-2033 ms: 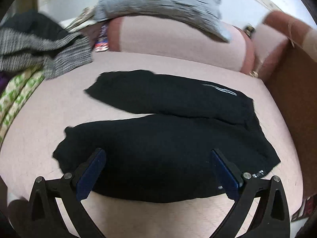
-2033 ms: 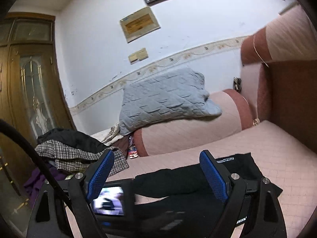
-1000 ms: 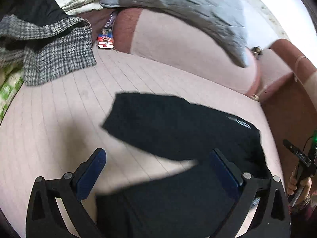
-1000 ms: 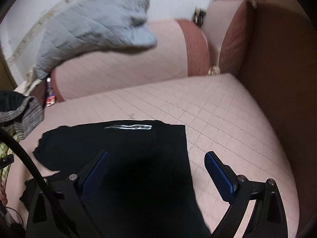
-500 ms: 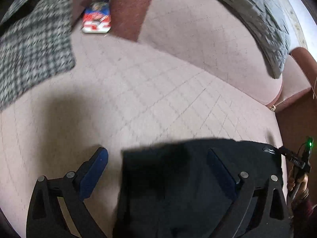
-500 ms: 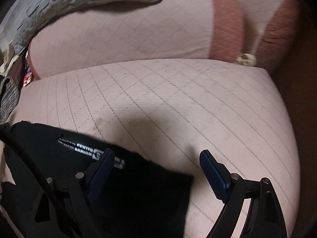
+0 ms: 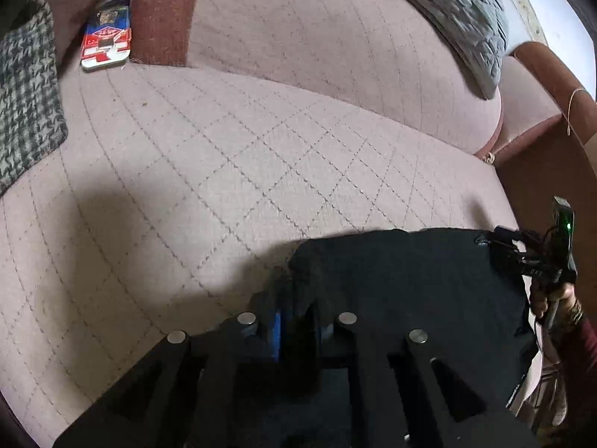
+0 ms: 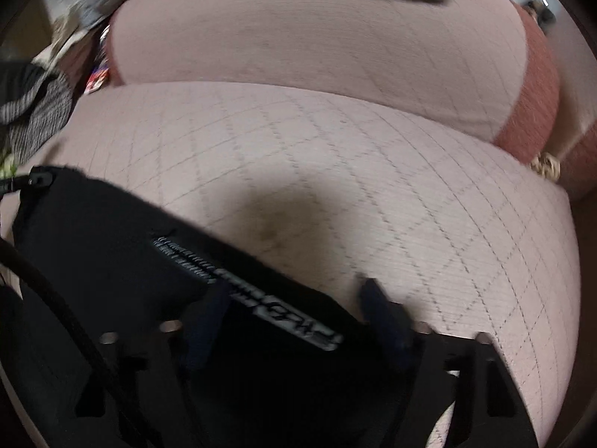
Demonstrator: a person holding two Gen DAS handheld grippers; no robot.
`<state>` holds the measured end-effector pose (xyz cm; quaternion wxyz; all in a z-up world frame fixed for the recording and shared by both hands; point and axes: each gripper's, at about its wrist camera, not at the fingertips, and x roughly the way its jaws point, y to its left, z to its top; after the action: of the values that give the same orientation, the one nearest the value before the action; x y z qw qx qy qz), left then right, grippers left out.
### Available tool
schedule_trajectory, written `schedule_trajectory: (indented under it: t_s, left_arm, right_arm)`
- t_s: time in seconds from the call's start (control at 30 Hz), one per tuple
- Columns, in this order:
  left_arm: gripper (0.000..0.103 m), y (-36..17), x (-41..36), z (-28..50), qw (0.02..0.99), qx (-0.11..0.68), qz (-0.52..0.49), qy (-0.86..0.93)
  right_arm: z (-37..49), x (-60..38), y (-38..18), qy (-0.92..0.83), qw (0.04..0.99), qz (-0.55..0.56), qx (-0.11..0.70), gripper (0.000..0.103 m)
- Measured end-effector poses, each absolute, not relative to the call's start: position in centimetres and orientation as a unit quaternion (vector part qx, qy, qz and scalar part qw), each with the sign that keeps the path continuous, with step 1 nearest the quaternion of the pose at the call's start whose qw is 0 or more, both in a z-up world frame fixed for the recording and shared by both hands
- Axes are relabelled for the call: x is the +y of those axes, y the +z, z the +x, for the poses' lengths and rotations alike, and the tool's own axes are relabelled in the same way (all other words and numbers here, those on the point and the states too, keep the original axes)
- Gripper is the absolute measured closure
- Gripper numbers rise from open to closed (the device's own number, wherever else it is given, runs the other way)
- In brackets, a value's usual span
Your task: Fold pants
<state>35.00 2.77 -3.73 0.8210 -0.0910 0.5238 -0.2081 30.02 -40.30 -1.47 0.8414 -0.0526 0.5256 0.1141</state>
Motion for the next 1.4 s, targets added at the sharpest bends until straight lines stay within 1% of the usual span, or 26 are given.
schedule_trajectory:
  t_s: [0.03,0.07,0.1,0.2,0.37,0.57,0.7,0.77,0.83,0.87,0.9,0.97,1.07,1.17,1.2,1.23,1.27,1.3,1.33,1.4]
  left_arm:
    - [0.092,-3.6,2.7,34.9,0.824,0.521,-0.087,-0.205]
    - [0.092,-3.3,2.7,34.6,0.826,0.519,-0.086,-0.203]
    - [0.092,-2.9,2.8,34.6,0.83,0.513,-0.088,-0.201]
    - [0.092,-1.5,3.1,34.2,0.839,0.5,-0.088,-0.196]
    - [0.092,1.8,3.0,32.4,0.856,0.47,-0.079,-0.2]
    - [0.092,6.9,3.0,26.8,0.884,0.413,-0.056,-0.211]
    - [0.092,9.8,3.2,21.0,0.902,0.371,-0.041,-0.217]
    - [0.091,10.4,3.6,17.5,0.909,0.355,-0.031,-0.217]
    - [0.091,10.2,4.1,12.9,0.914,0.344,-0.014,-0.215]
    - [0.09,9.9,4.3,11.1,0.915,0.344,-0.006,-0.211]
    - [0.089,8.9,4.5,8.6,0.915,0.349,0.005,-0.202]
    - [0.083,6.7,4.7,5.6,0.907,0.376,0.02,-0.188]
    - [0.081,3.7,5.3,2.2,0.887,0.426,0.027,-0.175]
    - [0.08,3.3,7.0,-0.4,0.884,0.437,-0.014,-0.166]
    - [0.078,3.8,7.9,-0.9,0.887,0.432,-0.041,-0.16]
    - [0.071,4.0,8.5,-1.1,0.888,0.429,-0.06,-0.155]
    - [0.063,4.4,9.2,-1.1,0.89,0.424,-0.082,-0.148]
    - [0.058,4.7,9.9,-0.9,0.891,0.418,-0.107,-0.141]
    - [0.052,4.8,10.6,-0.6,0.89,0.417,-0.132,-0.131]
    - [0.051,4.5,11.2,0.1,0.881,0.425,-0.17,-0.122]
  right_arm:
    - [29.9,-40.1,-1.3,0.118,0.84,-0.045,0.527,0.078]
    - [29.8,-40.2,-1.1,0.106,0.841,-0.045,0.529,0.084]
    - [29.6,-40.1,-0.7,0.106,0.84,-0.04,0.531,0.088]
    - [29.2,-40.6,0.0,0.101,0.843,-0.032,0.528,0.091]
    - [27.1,-40.5,2.9,0.095,0.857,-0.015,0.506,0.092]
    - [20.7,-40.5,7.9,0.098,0.877,0.001,0.47,0.093]
    - [14.3,-39.7,9.8,0.107,0.883,0.016,0.458,0.093]
    - [11.3,-39.3,9.6,0.109,0.881,0.023,0.459,0.093]
    - [7.0,-39.8,8.8,0.111,0.875,0.039,0.47,0.097]
    - [5.1,-40.0,8.0,0.11,0.87,0.043,0.479,0.1]
    - [3.4,-40.2,7.1,0.104,0.865,0.042,0.489,0.101]
    - [0.6,-40.8,5.3,0.094,0.855,0.041,0.508,0.101]
    - [-2.8,-42.3,2.7,0.067,0.839,0.045,0.538,0.101]
    - [-4.3,-43.1,2.2,0.04,0.843,0.052,0.535,0.1]
    - [-4.4,-43.3,2.4,0.039,0.844,0.059,0.531,0.096]
    - [-4.5,-43.3,2.6,0.04,0.847,0.07,0.526,0.092]
    - [-4.4,-43.2,2.9,0.039,0.851,0.08,0.517,0.082]
    - [-4.5,-43.1,3.1,0.039,0.854,0.086,0.511,0.074]
    - [-4.3,-42.9,3.4,0.04,0.859,0.098,0.501,0.072]
    - [-3.8,-43.0,3.7,0.037,0.863,0.119,0.49,0.07]
